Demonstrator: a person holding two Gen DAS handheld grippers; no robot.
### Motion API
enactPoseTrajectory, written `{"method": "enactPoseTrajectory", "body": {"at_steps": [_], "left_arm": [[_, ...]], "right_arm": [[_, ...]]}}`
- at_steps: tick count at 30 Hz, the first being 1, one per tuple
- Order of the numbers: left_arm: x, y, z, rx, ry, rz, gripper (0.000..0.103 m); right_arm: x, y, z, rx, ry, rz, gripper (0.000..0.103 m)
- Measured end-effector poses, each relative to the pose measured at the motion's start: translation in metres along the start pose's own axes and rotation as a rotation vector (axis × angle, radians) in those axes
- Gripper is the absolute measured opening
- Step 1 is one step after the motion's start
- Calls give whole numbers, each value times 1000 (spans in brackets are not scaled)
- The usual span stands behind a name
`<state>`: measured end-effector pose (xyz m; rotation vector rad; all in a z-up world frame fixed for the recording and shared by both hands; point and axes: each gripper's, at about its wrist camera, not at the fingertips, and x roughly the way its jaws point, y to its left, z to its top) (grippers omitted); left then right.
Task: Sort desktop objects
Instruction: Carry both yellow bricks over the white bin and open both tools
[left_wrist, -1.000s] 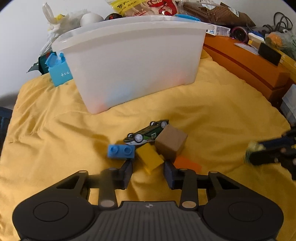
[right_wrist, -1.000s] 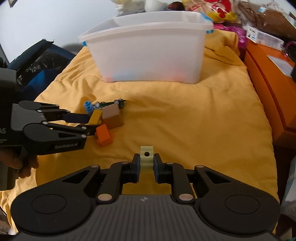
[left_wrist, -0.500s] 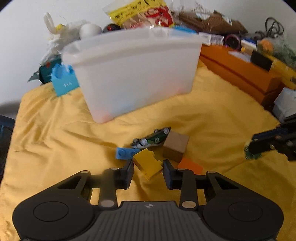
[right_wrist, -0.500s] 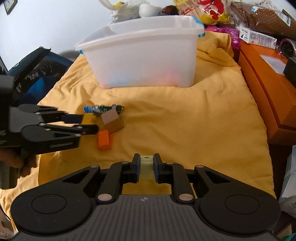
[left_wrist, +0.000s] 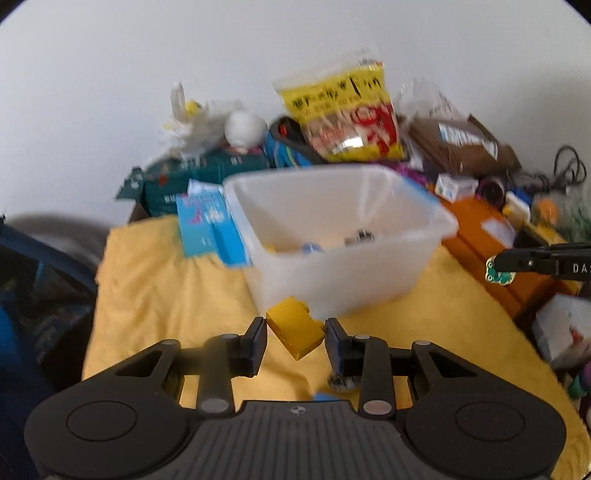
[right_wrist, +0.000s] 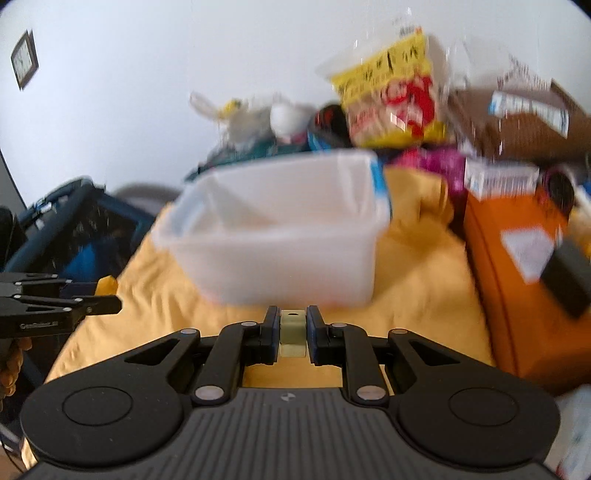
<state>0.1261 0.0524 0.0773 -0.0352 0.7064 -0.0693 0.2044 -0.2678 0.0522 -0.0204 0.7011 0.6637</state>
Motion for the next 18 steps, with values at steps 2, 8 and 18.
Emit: {"method": "enactPoseTrajectory", "body": {"at_steps": [2,8,18], "left_arm": [[-3,3,15,12,-15,3,38],[-5,11,55,24,-53,16,38],[8,7,105,42,-60,3,38]], "right_arm": [[-2,0,17,-13,-24,-3,17],[-3,-3,60,-35,-64,-6,17],[7,7,95,-96,-68,-7,17]]}}
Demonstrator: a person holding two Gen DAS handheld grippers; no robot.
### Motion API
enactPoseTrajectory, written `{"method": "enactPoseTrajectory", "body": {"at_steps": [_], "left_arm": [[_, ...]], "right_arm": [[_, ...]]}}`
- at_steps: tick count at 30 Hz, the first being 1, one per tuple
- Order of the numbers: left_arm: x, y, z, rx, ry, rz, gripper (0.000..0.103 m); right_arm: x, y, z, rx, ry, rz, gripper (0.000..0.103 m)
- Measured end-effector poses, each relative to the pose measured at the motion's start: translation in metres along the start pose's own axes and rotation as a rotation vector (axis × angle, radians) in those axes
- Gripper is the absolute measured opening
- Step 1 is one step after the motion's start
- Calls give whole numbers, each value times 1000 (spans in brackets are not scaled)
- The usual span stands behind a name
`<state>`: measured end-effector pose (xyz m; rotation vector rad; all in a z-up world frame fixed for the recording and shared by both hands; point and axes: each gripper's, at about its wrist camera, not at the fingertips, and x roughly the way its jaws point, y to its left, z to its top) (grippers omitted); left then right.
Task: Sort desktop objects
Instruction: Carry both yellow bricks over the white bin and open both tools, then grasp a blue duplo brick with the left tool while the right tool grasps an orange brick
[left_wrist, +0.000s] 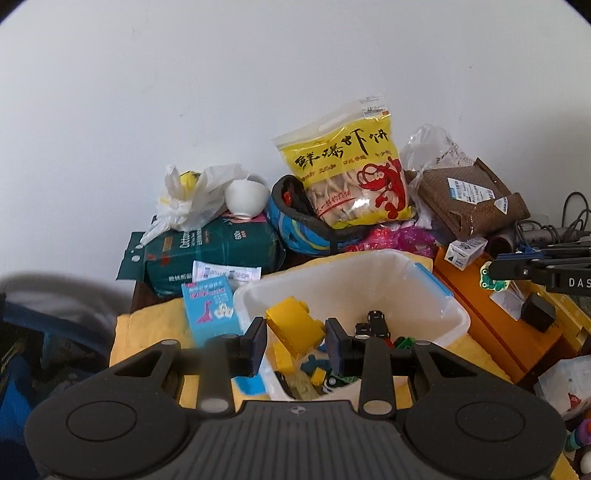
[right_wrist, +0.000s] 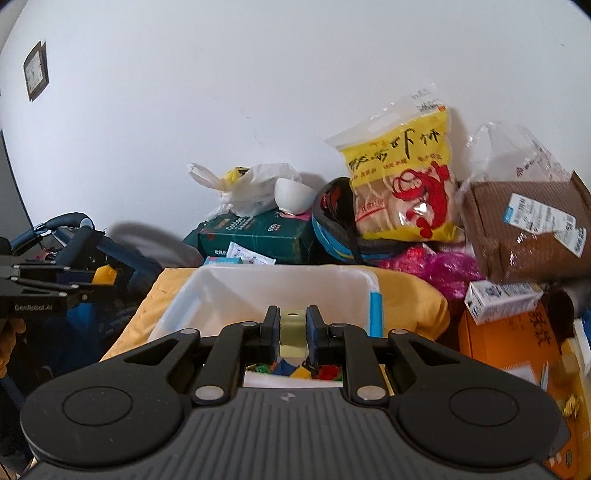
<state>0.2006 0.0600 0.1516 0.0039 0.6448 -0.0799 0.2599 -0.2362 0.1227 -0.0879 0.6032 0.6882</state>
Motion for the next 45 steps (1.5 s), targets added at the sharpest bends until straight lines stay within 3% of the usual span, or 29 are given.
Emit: {"method": "enactPoseTrajectory", "body": {"at_steps": [5,8,12,19,21,22,23,24,25,27,32,37,45], "left_arm": [[3,-3,15,6,-18,0,38],[-2,-4,13,17,-37,-14,38],[9,-4,12,27,2,-6,38],[36,-7,29,12,52,-7,38],[46,-7,35,-1,75,0,45],[54,-6,37,-12,104,-1,62],[60,-6,37,-13,130,10,73],[66,-6,37,-4,141,43,73],[68,-7,36,9,142,70,73],[69,-5,31,25,143,90,73],[50,4,-2,32,100,81,73],[26,6,-59,46,70,69,73],[28,-10,-164,29,155,71,73]], "right_arm": [[3,7,7,-18,-7,14,17],[-3,18,-13,-50,-22,39,17],[11,21,-33,-79,44,36,17],[41,4,4,-36,82,-12,17],[49,1,14,-28,94,-18,17],[56,-1,17,-14,113,-14,18],[63,-4,21,1,143,-9,28],[70,-6,22,14,174,-10,41],[75,-7,22,20,188,-24,68],[75,-5,18,-9,159,-59,72],[61,-5,-4,9,146,-21,72],[39,16,-55,-45,153,27,72],[47,70,-177,-113,347,111,56]]}}
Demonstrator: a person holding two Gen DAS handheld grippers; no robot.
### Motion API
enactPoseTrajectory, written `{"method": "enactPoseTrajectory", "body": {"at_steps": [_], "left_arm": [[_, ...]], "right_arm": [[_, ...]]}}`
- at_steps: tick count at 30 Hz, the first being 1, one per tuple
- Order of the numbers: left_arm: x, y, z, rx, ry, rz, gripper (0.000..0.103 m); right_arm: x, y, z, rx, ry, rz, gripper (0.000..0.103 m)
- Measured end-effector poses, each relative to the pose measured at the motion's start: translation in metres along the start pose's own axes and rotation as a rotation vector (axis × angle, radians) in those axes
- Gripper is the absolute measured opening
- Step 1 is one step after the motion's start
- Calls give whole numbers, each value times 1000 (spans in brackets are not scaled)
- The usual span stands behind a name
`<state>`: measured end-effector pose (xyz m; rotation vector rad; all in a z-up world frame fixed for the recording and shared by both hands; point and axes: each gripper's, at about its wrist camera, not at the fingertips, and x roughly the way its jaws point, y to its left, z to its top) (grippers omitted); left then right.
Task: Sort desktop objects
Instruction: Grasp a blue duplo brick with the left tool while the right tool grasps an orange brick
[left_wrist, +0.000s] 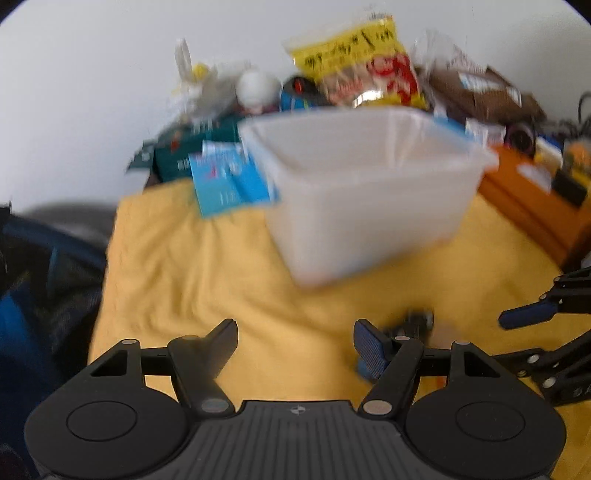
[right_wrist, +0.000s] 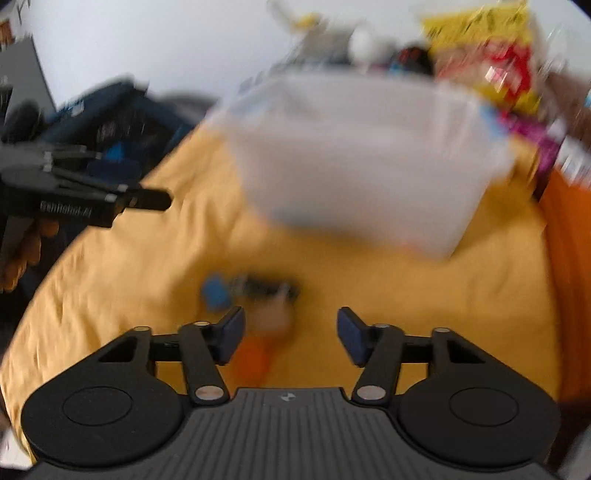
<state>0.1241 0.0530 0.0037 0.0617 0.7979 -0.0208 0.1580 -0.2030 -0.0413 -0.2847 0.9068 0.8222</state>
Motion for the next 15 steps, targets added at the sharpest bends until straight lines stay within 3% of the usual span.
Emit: {"method": "enactPoseTrajectory", "body": {"at_steps": [6,8,12,15], "left_arm": [[15,-24,-25,71,27,-57,72],[20,-31,-27,92,32,-68,70],[33,-42,-24,103,32,-75,69],[42,-52,-22,125,42,-88,61]], "right_arm": [[29,14,-16,28,46,10,46],[36,13,-16,34,57,9,29],[30,4,-15,67,29,17,26],[20,-4,-17,85,17,-2,27]]}}
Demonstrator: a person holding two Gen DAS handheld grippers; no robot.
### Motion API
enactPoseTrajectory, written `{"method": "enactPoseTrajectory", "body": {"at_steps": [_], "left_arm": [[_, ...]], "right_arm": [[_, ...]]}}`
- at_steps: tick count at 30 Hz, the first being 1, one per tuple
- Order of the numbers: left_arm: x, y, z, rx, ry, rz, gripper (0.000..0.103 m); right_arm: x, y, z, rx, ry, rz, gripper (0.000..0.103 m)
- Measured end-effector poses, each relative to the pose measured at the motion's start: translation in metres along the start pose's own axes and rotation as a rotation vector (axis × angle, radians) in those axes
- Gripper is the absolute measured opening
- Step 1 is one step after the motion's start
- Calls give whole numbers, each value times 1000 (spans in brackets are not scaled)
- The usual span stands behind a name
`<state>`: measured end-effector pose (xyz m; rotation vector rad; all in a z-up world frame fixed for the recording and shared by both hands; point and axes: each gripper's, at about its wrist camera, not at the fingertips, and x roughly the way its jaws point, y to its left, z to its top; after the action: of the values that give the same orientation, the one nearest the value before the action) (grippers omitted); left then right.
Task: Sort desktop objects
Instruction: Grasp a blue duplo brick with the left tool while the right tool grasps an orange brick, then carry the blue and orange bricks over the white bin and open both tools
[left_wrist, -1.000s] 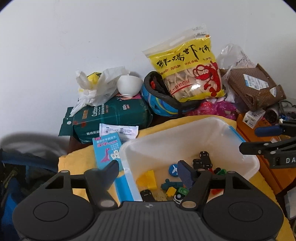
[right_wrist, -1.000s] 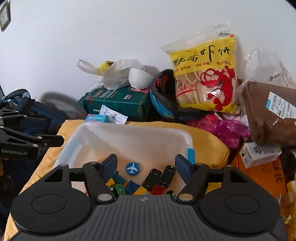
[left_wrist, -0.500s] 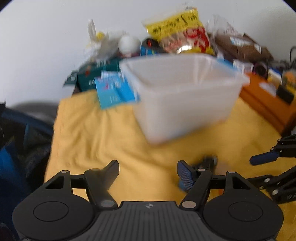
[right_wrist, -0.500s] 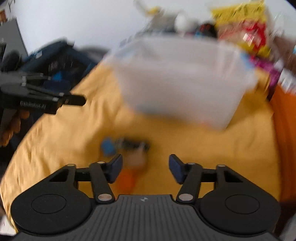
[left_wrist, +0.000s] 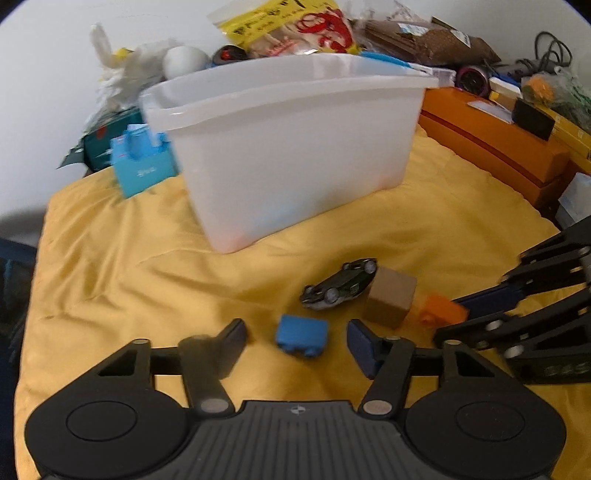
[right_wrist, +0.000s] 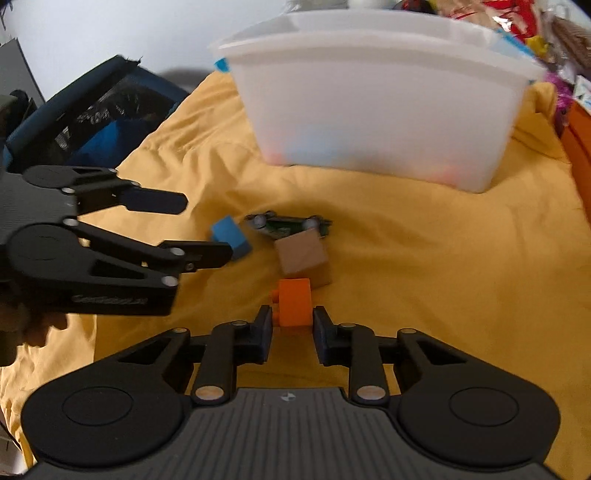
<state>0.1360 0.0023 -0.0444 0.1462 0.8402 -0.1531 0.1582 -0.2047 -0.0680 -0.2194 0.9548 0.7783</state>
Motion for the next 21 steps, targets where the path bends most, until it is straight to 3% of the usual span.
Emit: {"method": "enactPoseTrajectory", "body": {"at_steps": [5,21], "left_arm": [[17,-7,0,38,52,-11,35],[-52,9,4,-96,-11,-27,34]], "right_arm": [[-18,-24,-12,61,-1,-24,27],[-57,-47,-10,154,-112,-30,27]]}}
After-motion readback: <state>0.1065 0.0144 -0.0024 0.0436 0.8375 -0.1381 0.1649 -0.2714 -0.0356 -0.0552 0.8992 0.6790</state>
